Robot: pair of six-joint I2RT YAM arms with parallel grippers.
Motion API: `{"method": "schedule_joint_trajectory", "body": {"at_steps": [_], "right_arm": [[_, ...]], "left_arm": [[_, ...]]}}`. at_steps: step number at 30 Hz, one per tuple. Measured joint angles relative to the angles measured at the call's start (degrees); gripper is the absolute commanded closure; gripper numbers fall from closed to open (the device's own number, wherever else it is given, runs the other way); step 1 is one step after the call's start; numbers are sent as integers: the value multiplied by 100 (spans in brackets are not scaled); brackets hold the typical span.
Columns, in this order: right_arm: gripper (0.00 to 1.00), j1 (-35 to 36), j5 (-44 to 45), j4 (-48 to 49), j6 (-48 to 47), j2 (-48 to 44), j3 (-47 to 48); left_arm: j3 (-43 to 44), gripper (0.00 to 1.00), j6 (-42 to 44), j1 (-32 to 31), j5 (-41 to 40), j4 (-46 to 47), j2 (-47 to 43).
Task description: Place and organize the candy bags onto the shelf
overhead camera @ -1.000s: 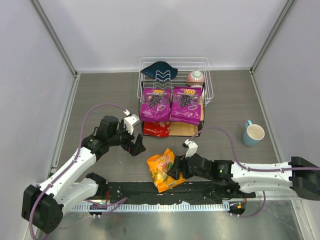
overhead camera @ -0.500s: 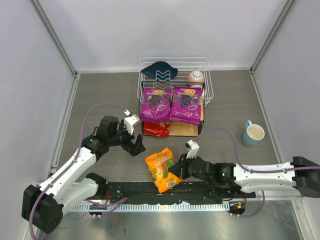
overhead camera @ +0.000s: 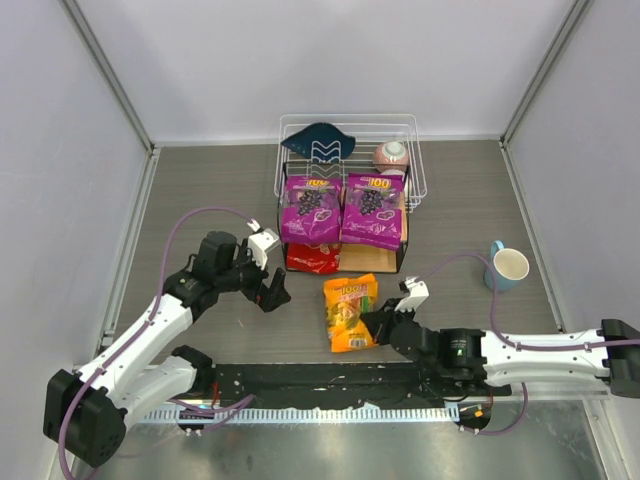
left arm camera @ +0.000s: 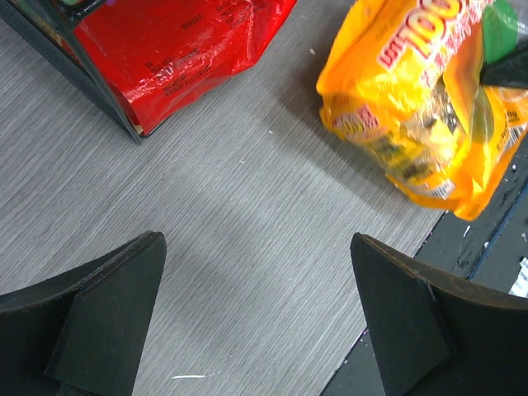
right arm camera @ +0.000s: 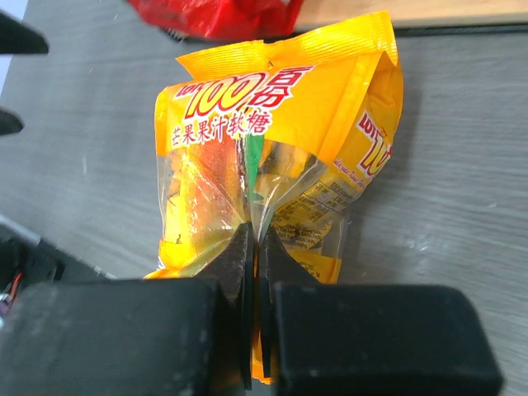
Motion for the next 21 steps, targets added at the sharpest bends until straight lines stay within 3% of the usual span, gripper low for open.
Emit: {"method": "schedule_joint_trajectory", "body": {"at_steps": [11, 21], "right_arm": [[99, 0, 1517, -116, -424, 13, -52], [99, -380, 1681, 365, -1377, -229, -238]], "left_arm": [[0, 0, 9, 0, 2, 0, 2], [0, 0, 9, 0, 2, -2, 2]]}}
